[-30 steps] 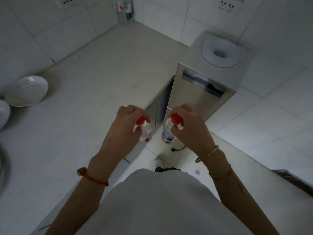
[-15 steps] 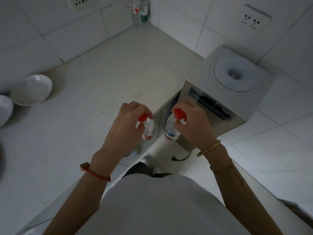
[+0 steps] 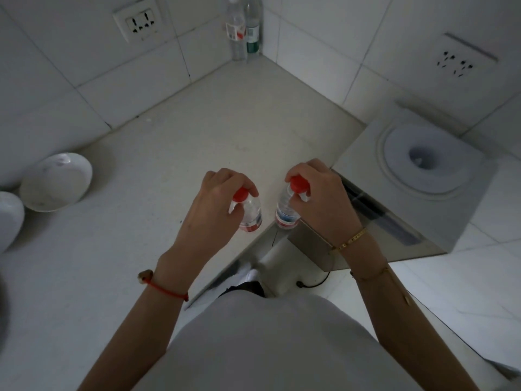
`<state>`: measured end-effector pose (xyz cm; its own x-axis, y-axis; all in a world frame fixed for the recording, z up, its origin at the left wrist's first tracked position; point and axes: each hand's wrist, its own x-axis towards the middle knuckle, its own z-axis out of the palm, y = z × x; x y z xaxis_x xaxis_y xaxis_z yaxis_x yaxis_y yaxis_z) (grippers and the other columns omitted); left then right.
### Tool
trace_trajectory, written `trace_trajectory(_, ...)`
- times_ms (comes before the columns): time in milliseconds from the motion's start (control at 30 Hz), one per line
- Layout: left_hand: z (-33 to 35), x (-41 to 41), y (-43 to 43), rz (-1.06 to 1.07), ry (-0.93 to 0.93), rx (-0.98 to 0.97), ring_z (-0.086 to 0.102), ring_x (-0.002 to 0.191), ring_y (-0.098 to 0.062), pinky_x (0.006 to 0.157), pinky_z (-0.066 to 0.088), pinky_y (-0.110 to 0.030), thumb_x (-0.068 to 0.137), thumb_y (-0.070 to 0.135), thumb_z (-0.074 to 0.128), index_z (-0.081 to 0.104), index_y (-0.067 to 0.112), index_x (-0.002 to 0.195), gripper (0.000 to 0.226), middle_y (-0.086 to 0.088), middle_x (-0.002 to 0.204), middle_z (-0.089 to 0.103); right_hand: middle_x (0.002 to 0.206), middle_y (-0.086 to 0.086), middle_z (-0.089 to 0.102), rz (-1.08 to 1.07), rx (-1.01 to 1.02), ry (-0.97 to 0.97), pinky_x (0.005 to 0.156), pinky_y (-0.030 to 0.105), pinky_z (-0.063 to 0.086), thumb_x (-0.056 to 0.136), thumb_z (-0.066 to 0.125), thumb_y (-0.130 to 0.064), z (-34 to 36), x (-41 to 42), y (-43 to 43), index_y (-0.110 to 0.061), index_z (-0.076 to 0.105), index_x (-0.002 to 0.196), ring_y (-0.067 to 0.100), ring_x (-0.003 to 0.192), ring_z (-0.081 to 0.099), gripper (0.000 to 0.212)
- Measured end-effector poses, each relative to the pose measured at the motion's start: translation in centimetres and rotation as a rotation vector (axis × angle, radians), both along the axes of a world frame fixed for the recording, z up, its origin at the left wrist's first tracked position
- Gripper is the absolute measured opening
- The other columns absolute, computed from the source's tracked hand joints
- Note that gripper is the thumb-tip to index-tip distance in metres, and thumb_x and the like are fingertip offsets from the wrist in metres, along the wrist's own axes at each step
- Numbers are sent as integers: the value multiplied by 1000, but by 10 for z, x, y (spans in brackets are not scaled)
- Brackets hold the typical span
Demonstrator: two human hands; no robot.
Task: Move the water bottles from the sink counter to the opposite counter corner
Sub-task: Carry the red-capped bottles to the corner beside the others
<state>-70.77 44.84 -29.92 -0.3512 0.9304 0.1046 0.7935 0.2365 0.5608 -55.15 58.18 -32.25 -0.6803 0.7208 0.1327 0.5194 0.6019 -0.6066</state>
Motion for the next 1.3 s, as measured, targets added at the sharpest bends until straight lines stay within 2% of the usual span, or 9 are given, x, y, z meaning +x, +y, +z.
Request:
trace_trajectory(67,0,-16,12,-6,2,3,49,100,-14,82,44,-22,80,-6,61,62,23,97,34,5,108,59,110,6,58,-2,7,2,91,19,45,77,72,-12,1,-16,11,-14,58,103,10,97,51,30)
trace_trajectory(200,2,-44,36,-28,15,15,48,99,-13,79,42,-19,80,-8,59,63,22,96,35,3,105,60,110,7,58,-17,16,5,86,17,42,76,71,-11,5,-46,31,-13,58,103,10,95,50,30)
trace_trajectory(367,6,-73,66,-20,16,16,50,101,-17,83,46,-26,80,-8,60,65,19,97,33,1,107,62,110,8,59,-20,38,-6,83,16,40,76,71,-11,10,-76,56,-12,59,104,13,95,53,30)
trace_trajectory(733,4,-104,149,72,-7,31,50,96,-18,79,47,-28,77,-9,57,65,20,96,35,0,103,61,110,6,59,66,39,-40,83,18,41,77,70,-12,16,-117,145,-15,59,105,15,95,55,30)
trace_trajectory(833,2,-109,177,104,6,32,49,95,-17,78,43,-24,78,-8,58,65,21,96,35,1,103,61,111,6,58,108,25,-42,84,19,44,76,70,-11,18,-127,177,-14,59,105,15,95,56,32)
trace_trajectory(1033,2,-129,238,161,-6,38,48,95,-14,73,34,-11,78,-7,56,64,23,97,36,2,102,60,108,6,57,146,38,-39,80,15,39,74,71,-7,18,-153,243,-14,59,103,10,90,50,32)
trace_trajectory(1167,-1,-151,286,169,20,26,50,96,-16,78,33,-18,78,-3,57,63,24,98,34,1,102,62,107,7,57,161,59,-39,81,18,40,74,69,-5,17,-176,288,-13,59,102,12,90,51,31)
trace_trajectory(1300,-6,-179,337,147,10,16,54,97,-20,86,40,-27,75,-3,56,63,22,97,34,-1,100,64,105,8,57,156,80,-48,80,19,40,74,67,-5,16,-205,336,-12,59,102,15,87,54,29)
